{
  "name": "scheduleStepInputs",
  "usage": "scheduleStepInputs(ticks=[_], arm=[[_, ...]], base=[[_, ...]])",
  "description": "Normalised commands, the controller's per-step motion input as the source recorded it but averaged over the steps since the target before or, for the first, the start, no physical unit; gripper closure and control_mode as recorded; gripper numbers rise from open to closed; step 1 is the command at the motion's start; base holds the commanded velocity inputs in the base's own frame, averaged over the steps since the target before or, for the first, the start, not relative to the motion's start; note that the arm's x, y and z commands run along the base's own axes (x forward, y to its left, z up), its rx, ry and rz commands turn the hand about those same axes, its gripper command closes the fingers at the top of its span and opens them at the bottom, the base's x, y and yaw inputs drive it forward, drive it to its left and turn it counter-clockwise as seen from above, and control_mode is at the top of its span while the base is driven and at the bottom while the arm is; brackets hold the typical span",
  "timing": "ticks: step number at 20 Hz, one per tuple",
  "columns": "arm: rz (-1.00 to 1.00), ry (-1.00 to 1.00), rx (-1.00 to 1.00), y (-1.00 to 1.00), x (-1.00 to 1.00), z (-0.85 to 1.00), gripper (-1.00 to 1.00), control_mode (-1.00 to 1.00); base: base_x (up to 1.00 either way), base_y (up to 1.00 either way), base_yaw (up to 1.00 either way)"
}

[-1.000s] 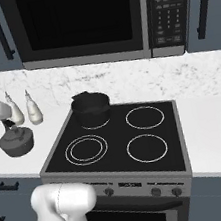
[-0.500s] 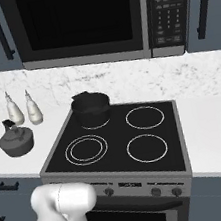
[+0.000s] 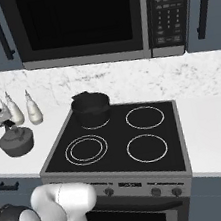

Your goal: Pick the kettle from the counter and place it on a stove burner. Then turn the burner on.

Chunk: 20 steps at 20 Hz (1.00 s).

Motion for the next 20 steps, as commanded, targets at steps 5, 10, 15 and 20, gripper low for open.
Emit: scheduleStepInputs(ticks=[5,10,15,20], arm=[[0.01,0.05,-0.06,0.0,0.18,-0.23,-1.0,-1.0],[0.0,-0.01,-0.02,0.02,0.29,-0.37,-1.0,-1.0],[0.0,-0.02,0.0,0.02,0.29,-0.17,-1.0,-1.0],[0.0,0.0,0.0,0.13,0.32,-0.16,-1.0,-1.0]], base=[[0.0,0.0,0.0],[0.0,0.0,0.0],[0.0,0.0,0.0],[0.0,0.0,0.0]])
